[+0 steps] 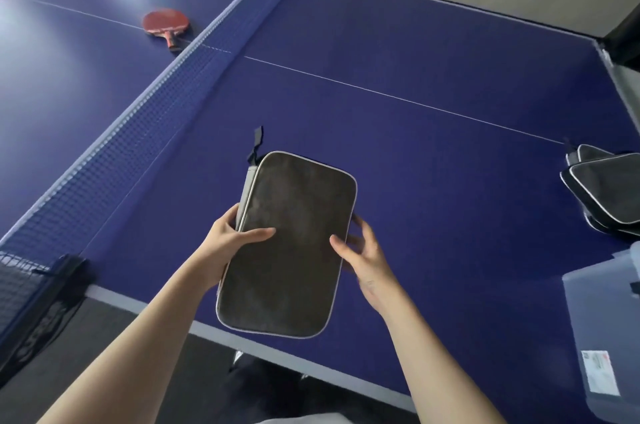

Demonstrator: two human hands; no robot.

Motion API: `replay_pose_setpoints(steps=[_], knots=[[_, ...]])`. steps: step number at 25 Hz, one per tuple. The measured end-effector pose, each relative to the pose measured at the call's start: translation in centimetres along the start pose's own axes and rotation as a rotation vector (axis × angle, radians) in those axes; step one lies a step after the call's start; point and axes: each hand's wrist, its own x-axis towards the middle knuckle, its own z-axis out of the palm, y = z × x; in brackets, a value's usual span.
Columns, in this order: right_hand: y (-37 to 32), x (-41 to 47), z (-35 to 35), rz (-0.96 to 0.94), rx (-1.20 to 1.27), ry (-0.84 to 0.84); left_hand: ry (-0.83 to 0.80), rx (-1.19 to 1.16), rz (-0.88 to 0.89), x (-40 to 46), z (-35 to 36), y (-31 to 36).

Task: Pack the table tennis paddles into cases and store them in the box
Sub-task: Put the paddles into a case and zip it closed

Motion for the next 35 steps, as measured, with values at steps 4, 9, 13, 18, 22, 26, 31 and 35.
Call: replay_pose_setpoints(steps=[4,9,13,18,22,26,31,35], knots=[[0.1,1.4,4.0,0.036,-0.059,-0.038,0.046,-0.068,-0.063,0.0,-3.7,-0.9],[0.6,3.3,9.8,0.085,-0.076,0.011,0.033,-0.021,-0.145,1.2,-9.5,-0.2],[1.0,5.1,16.3,0.119,-0.030,0.078,0.093,0.122,-0.165,3.3,-15.4,1.0],[1.6,8.2,23.0,0.208,0.018,0.147,0.254,0.345,-0.146,6.9,-21.0,1.0],[2.0,10.1,26.3,0.233,-0.022,0.197,0.227,0.503,-0.185,8.8,-23.9,0.1],[2.1,10.9,27.5,0.239,-0.076,0.244,0.233,0.647,-0.180,9.6,-24.6,-0.5],[2.0,10.9,27.5,0.240,-0.175,0.257,0.243,0.725,-0.204,10.1,-24.1,-0.1],[1.9,10.5,27.2,0.199,-0.301,0.262,0.281,0.752,-0.154,9.9,-23.0,0.6]])
